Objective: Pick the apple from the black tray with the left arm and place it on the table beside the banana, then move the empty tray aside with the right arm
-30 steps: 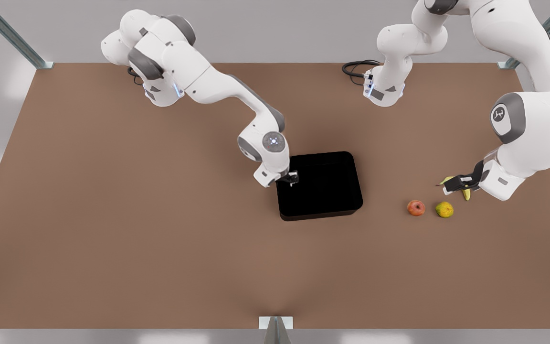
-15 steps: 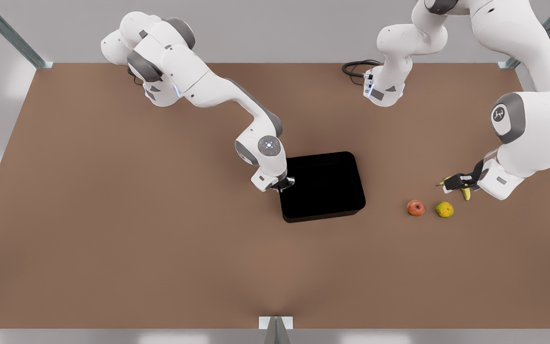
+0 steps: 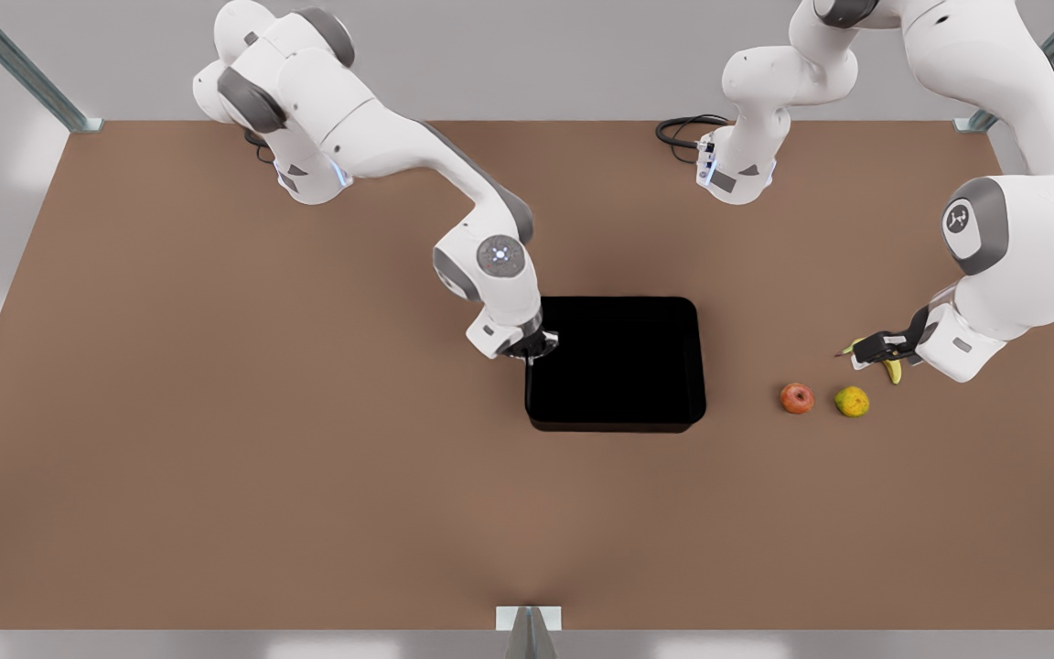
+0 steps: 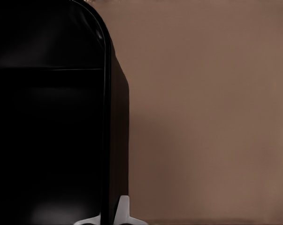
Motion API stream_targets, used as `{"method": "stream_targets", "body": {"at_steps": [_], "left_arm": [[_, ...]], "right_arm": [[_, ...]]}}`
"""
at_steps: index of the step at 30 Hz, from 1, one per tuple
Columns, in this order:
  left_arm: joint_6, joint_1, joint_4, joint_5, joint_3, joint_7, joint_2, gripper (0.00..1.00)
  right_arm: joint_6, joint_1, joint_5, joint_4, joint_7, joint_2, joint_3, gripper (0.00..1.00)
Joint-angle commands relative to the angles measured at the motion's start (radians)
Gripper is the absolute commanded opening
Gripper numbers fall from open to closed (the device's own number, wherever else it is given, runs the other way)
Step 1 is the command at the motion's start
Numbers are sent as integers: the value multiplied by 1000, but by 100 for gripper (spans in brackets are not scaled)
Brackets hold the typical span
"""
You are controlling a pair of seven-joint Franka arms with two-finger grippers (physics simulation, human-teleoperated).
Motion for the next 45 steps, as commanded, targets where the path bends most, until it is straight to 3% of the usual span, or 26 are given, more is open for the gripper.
{"method": "stream_targets", "body": {"at_steps": [1, 8, 19, 32, 36, 40, 45], "left_arm": [[0, 0, 0, 1, 0, 17, -1, 100], [-2, 2, 0, 1, 0, 17, -1, 100], [-2, 2, 0, 1, 0, 17, -1, 100], [-2, 2, 0, 1, 0, 15, 1, 100], [0, 2, 0, 1, 0, 15, 1, 100], [0, 2, -1, 1, 0, 15, 1, 100], [-4, 0, -1, 1, 0, 10, -1, 100]], "right_arm": [[-170, -24, 32, 0, -206, -37, 1, 14], [-400, -84, 89, -3, -487, -180, -27, 12], [-622, -86, 333, 2, -1205, -295, -468, 10], [-624, -110, 443, 9, -1998, -260, -938, 9], [-624, -144, 446, 9, -2118, -220, -1039, 9], [-613, -195, 444, 9, -2124, -160, -1087, 9], [-546, -242, 481, 9, -2077, -24, -1087, 9]]}}
